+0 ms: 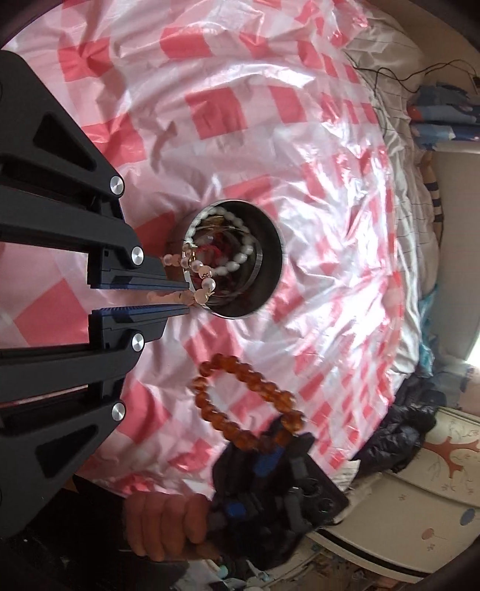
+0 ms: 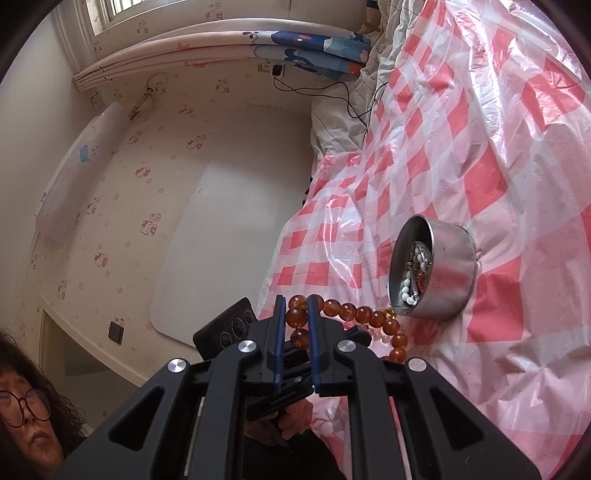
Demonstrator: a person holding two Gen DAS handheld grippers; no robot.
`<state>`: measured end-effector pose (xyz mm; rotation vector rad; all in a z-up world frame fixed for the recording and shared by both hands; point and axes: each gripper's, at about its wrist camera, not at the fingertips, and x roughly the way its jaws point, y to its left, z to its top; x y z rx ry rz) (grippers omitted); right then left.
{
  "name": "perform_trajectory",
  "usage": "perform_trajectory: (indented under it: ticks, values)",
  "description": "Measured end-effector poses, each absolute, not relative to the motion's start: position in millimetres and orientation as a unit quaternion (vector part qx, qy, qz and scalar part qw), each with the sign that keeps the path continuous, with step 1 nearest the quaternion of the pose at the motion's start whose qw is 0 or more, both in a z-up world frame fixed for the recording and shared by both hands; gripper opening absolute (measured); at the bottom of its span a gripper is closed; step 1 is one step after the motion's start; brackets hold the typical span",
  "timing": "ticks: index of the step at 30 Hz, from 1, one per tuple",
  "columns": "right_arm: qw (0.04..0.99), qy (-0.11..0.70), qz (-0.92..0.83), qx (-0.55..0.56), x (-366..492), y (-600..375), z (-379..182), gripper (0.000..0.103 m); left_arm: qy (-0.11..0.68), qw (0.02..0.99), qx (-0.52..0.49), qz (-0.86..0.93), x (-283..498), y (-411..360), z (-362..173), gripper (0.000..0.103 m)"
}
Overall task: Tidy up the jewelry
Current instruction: 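Lower both bracelets into the steel tin and open both grippers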
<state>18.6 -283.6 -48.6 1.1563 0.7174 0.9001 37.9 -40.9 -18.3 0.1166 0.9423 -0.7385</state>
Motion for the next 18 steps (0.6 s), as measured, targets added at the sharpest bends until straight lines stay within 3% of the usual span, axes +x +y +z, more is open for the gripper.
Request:
perform_trajectory:
  ticks: [8, 12, 14, 18]
  values:
    - [0.679, 0.305, 0.411, 0.526, 30.5, -274.9, -39.7, 0.013, 0.409, 0.856, 0.012, -0.315, 71.0, -56.9, -7.7, 0.006]
    - [0.675, 0.308, 0.408, 0.531, 40.0, -267.6, -42.6, 0.013, 0.461, 0.849, 0.033, -0.256, 91.2, -61.2, -34.5, 0.008]
    - [0.675, 0.308, 0.406, 0.534, 45.9, -262.6, -43.5, 0.013, 0.481, 0.844, 0.038, -0.233, 94.1, -55.4, -41.7, 0.014]
    - [0.664, 0.300, 0.413, 0.546, 56.5, -254.1, -45.7, 0.013, 0.452, 0.868, 0.002, -0.208, 86.6, -23.9, -23.0, 0.044]
